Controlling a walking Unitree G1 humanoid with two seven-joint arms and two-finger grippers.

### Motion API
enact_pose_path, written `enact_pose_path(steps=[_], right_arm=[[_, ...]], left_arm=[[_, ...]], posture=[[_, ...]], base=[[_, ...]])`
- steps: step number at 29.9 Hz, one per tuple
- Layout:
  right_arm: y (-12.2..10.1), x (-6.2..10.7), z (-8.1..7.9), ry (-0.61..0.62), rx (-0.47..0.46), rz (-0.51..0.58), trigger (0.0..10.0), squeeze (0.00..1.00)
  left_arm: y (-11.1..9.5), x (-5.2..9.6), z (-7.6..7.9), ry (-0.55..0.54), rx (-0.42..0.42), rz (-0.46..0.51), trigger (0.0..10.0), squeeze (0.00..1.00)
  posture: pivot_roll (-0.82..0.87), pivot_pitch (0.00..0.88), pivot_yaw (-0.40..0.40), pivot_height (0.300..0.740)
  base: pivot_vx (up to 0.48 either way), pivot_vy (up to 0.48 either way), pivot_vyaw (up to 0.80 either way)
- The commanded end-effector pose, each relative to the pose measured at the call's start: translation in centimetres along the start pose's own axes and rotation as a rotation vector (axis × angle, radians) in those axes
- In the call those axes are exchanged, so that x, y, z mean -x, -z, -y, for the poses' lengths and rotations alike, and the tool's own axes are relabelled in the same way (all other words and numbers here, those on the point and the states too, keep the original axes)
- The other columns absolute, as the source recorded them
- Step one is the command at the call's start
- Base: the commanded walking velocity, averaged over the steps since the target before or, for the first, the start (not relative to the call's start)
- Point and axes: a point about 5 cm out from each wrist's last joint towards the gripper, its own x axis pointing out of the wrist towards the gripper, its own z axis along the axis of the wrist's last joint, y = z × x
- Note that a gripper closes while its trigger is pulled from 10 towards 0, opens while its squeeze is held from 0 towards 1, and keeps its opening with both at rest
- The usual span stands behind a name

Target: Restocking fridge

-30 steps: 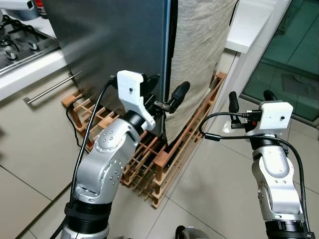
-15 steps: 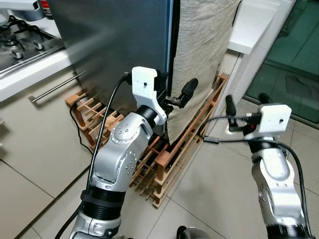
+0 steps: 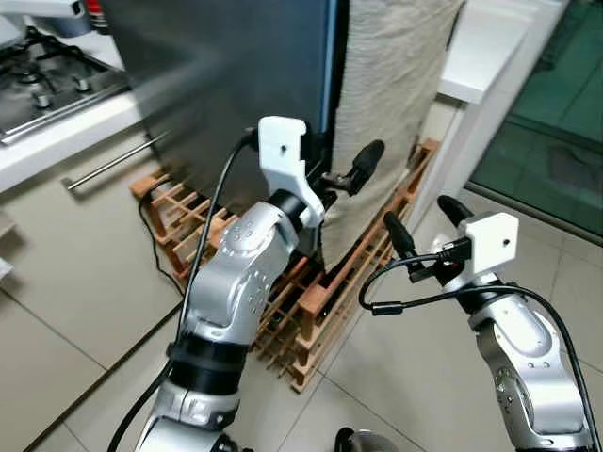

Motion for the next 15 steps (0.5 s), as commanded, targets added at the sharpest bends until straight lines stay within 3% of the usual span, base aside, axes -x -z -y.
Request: enact_pose_path(steps=[1, 8, 10, 11, 15], right_arm=[[-0.3, -0.4, 0.0, 0.002, -0.012, 0.011, 10.0, 0.00], [-0.8, -0.9, -0.2, 0.012, -0.037, 0.025, 10.0, 0.00], [-0.8, -1.0, -0.3, 0.009, -0.041, 0.024, 10.0, 0.00], [-0.7, -1.0, -0.4, 0.004, -0.044, 0.022, 10.0, 0.00], [-0.7, -1.0, -0.6, -0.003, -0.047, 0.018, 10.0, 0.00]], left_arm=[[0.5, -1.0, 0.9, 0.055, 0.018, -0.026, 10.0, 0.00], [1.4, -2.3, 2.2, 0.135, 0.109, -0.048, 10.0, 0.00], [1.5, -2.4, 3.1, 0.203, 0.125, -0.047, 10.0, 0.00], [1.7, -2.2, 5.0, 0.350, 0.190, -0.057, 10.0, 0.00], [1.6, -2.0, 6.4, 0.474, 0.231, -0.050, 10.0, 0.00]], posture=[[-0.16, 0.082, 0.022, 0.740], [-0.18, 0.087, 0.027, 0.740], [-0.18, 0.087, 0.027, 0.740], [-0.18, 0.090, 0.027, 0.740], [-0.18, 0.089, 0.028, 0.740]], base=[[0.000, 0.000, 0.00], [0.000, 0.000, 0.00], [0.000, 0.000, 0.00], [0.000, 0.000, 0.00], [0.000, 0.000, 0.00]])
